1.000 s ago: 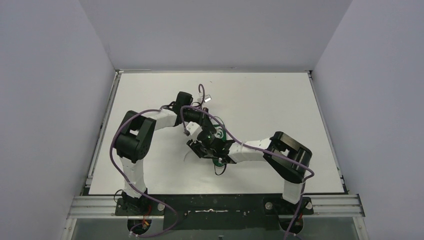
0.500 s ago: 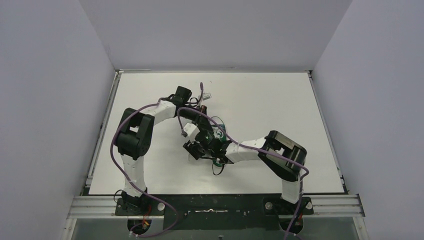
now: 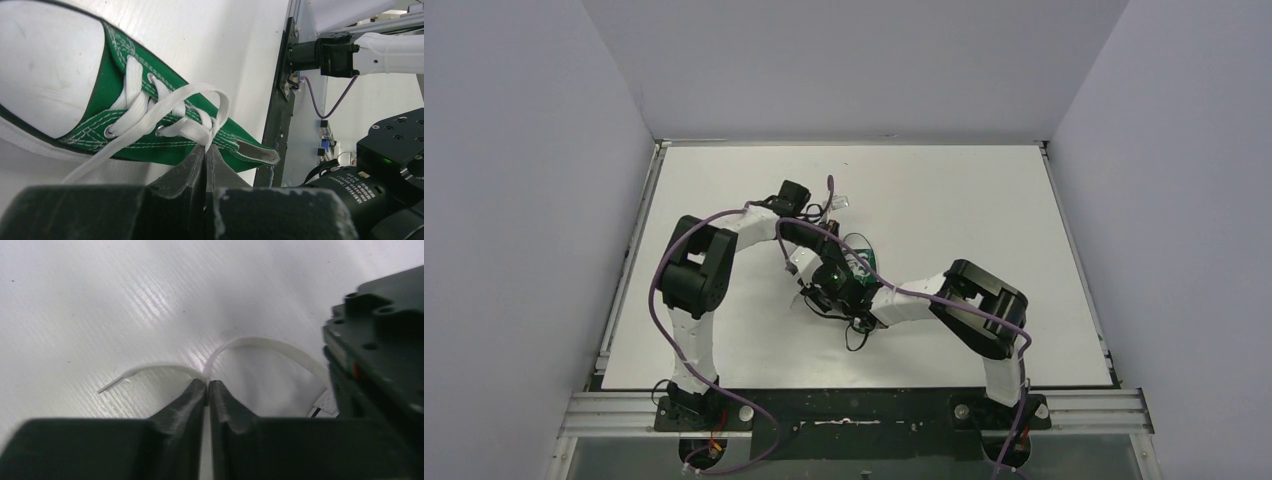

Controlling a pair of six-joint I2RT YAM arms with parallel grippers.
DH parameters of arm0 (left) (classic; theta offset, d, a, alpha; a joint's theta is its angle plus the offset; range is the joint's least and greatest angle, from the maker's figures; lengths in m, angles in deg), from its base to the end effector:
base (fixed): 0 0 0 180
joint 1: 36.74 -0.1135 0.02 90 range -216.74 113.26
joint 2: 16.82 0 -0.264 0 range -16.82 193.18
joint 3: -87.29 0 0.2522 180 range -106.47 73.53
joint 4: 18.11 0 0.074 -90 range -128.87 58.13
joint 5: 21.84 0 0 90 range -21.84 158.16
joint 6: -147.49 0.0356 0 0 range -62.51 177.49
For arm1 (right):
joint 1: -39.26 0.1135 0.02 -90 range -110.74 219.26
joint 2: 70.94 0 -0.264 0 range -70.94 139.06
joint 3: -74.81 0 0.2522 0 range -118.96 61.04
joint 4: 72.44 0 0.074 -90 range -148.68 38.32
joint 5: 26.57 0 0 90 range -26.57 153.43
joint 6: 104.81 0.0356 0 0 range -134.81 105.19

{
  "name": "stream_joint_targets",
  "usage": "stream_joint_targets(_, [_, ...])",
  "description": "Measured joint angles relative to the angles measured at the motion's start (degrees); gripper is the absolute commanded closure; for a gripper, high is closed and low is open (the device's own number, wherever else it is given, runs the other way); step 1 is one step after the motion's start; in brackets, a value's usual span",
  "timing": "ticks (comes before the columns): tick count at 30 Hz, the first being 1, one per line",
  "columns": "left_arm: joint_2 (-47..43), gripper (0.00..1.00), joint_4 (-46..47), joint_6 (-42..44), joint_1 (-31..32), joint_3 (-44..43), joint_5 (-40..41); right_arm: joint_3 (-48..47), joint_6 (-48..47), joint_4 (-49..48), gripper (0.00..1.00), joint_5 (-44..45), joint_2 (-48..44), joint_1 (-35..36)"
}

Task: Tie the shoes

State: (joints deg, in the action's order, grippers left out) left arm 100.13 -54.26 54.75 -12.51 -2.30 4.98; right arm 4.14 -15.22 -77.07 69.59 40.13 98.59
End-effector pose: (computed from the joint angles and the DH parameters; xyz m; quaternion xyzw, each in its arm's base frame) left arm 0.3552 -0.1947 0.1523 0.2725 0.7922 -0.5414 0.0709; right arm 0.2051 0.3384 0.1324 -0.4214 0.7829 0.1822 0.4198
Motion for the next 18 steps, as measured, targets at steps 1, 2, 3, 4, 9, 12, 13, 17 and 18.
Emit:
stream_joint_targets(1, [0.0,1.0,0.0,0.0,0.0,0.4,0.3,0.3,0.1,0.0,1.0,0.0,-0.1,0.0])
stream_joint_targets(2, [0.0,1.0,0.0,-0.1,-0.2,0.7,0.6,0.6,0.2,0.0,1.0,0.0,-0.3,0.0])
stream_joint_targets(3, [-0.1,1.0,0.0,-0.2,-0.2,0.9,0.8,0.9,0.2,0.6,1.0,0.0,-0.9,0.1])
stream_joint_targets(4, [-0.2,1.0,0.1,-0.5,-0.4,1.1,1.1,1.1,0.2,1.4,1.0,-0.2,-1.7,0.1])
stream_joint_targets(9, [-1.5,1.0,1.4,-2.4,-0.9,1.7,1.7,1.9,1.6,4.8,1.0,-1.6,-7.2,1.1])
stream_joint_targets(12, [-3.3,1.0,4.5,-5.0,-1.0,3.4,1.9,2.9,3.3,6.3,1.0,-3.2,-11.6,1.5])
stream_joint_targets(13, [-4.1,1.0,6.1,-6.3,-1.0,4.3,1.9,3.0,4.2,6.8,1.0,-4.0,-12.9,1.6])
stream_joint_targets(17, [-5.9,1.0,13.5,-12.4,-1.0,7.9,1.9,3.1,7.5,10.4,1.0,-6.5,-17.6,1.8])
stream_joint_targets(18, [-6.3,1.0,15.8,-14.2,-1.0,8.9,2.1,3.0,8.7,11.9,1.0,-7.4,-19.0,1.6])
